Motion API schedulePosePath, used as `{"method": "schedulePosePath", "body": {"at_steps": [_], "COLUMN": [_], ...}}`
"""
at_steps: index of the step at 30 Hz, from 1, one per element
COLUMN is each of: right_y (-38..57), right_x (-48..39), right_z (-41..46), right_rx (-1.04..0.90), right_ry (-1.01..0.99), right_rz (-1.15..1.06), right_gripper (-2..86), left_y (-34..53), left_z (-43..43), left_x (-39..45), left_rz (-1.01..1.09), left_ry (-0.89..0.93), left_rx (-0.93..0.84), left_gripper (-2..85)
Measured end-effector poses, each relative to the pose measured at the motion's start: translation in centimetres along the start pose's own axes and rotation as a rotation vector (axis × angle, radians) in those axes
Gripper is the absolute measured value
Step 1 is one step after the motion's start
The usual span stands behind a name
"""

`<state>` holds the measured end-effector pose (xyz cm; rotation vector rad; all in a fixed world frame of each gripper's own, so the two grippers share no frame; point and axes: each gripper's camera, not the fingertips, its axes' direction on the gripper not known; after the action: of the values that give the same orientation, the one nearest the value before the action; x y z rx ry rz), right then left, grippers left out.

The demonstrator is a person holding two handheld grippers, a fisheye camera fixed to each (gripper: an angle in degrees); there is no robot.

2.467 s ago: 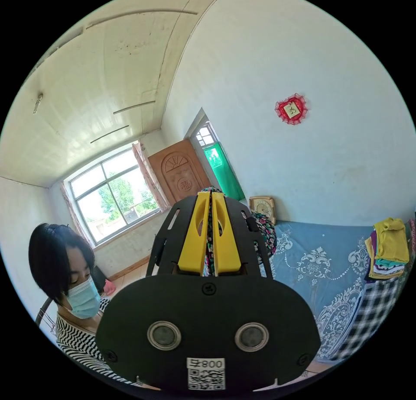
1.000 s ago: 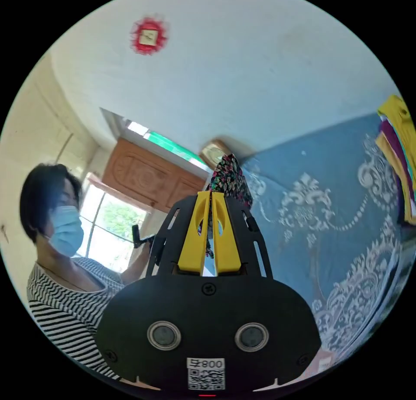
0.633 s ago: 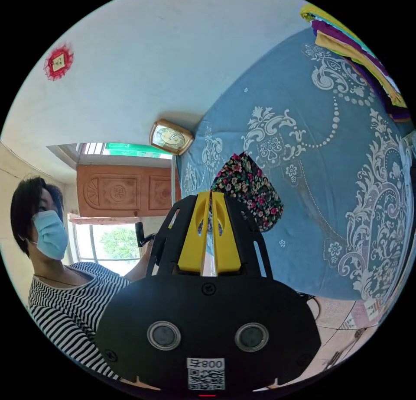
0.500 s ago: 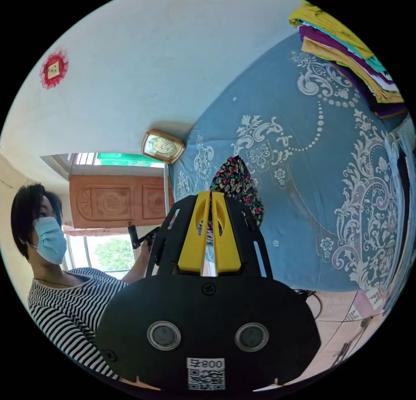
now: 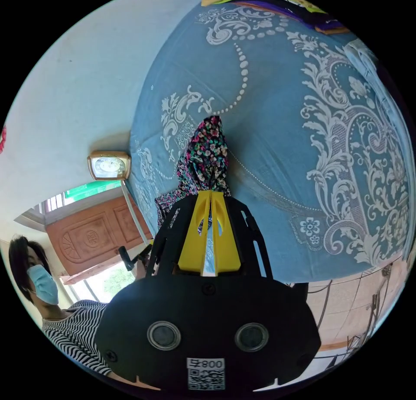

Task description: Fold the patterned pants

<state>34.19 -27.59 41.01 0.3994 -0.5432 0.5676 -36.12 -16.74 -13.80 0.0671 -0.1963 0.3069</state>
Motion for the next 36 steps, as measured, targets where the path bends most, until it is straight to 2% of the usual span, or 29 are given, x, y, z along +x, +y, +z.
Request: {"method": "schedulePosePath", "body": {"at_steps": [4, 8, 16, 23, 26, 28, 33, 36], "right_y": [-0.6, -1.2, -1.8, -2.1, -2.2, -2.2, -1.8, -1.2], "right_x": [-0.5, -1.2, -2.7, -3.5, -4.0, -4.3, -5.1, -5.9], "right_z": [1.5, 1.9, 1.4, 2.8, 3.2, 3.2, 2.5, 1.7], "right_rx": [-0.003, -0.006, 0.046, 0.067, 0.064, 0.067, 0.088, 0.099], "right_ry": [-0.051, -0.038, -0.017, -0.030, -0.020, -0.016, -0.010, 0.019], "right_rz": [0.017, 0.009, 0.017, 0.056, 0.050, 0.043, 0.007, -0.047], "right_gripper": [0.0, 0.0, 0.0, 0.1, 0.1, 0.1, 0.0, 0.0], "left_y": [-3.3, -5.1, -6.7, -9.6, -10.6, -11.0, -11.5, -12.1], "left_z": [1.5, 1.6, -2.0, 0.3, 1.2, 0.8, -3.8, -8.2], "left_x": [2.1, 2.5, 2.7, 5.7, 6.9, 6.9, 5.2, 2.8], "left_rz": [0.067, 0.042, 0.011, 0.134, 0.176, 0.165, 0.066, -0.022], "left_ry": [-0.125, -0.186, -0.109, -0.111, -0.212, -0.205, -0.171, -0.252], "left_rx": [-0.059, -0.066, 0.034, -0.057, -0.100, -0.097, 0.011, 0.113], "left_gripper": [9.2, 3.7, 1.9, 7.7, 5.7, 4.2, 2.9, 2.6]}}
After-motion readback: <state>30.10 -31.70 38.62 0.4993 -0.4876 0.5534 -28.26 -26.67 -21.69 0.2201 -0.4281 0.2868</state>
